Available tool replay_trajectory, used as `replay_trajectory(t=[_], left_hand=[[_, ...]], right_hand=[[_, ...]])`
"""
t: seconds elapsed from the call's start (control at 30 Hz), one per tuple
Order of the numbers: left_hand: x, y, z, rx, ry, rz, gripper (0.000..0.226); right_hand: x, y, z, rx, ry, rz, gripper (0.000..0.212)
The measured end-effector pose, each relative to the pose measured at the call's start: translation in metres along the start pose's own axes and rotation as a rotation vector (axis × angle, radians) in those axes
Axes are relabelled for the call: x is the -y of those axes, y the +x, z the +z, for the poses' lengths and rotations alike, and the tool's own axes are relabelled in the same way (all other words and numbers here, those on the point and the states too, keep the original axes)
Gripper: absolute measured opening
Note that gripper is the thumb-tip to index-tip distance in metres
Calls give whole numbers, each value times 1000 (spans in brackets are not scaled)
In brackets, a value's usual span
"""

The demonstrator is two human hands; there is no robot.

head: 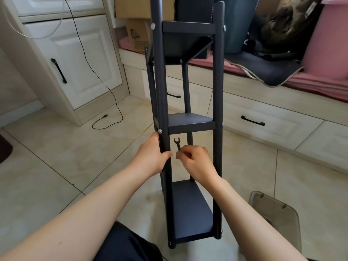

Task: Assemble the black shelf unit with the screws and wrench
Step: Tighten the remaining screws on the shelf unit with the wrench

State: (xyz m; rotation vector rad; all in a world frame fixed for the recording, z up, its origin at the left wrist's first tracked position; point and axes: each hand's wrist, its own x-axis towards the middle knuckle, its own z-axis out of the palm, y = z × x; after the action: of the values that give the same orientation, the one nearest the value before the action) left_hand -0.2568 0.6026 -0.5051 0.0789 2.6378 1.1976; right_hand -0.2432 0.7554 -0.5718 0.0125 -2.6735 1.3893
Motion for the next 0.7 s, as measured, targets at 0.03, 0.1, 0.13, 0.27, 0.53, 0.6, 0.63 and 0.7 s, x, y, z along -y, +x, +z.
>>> replay_trajectory(t=[0.03, 0.1, 0.13, 0.27, 0.53, 0.6, 0.63, 0.7], left_hand=[[0, -1, 0, 3, 7, -3, 46], [0, -2, 0, 5, 14, -7, 47], [0, -2, 0, 5, 14, -10, 47], [0, -4, 1, 11, 23, -14, 49], [1, -3, 1, 19, 6, -12, 51], [1, -3, 0, 22, -3, -9, 51], [2, -2, 0, 23, -5, -8, 51], [2, -2, 1, 25, -11, -8, 51]], right_hand=[[2, 0, -4, 2, -16, 20, 23], [9, 1, -9, -2, -68, 29, 25], [12, 2, -12, -13, -89, 19, 26], [20, 1, -16, -63, -152, -38, 24], [29, 0, -8, -180, -148, -106, 19], [31, 0, -7, -199, -136, -114, 19], [32, -1, -7, -209, -129, -119, 18], [34, -1, -6, -231, -104, -133, 18]])
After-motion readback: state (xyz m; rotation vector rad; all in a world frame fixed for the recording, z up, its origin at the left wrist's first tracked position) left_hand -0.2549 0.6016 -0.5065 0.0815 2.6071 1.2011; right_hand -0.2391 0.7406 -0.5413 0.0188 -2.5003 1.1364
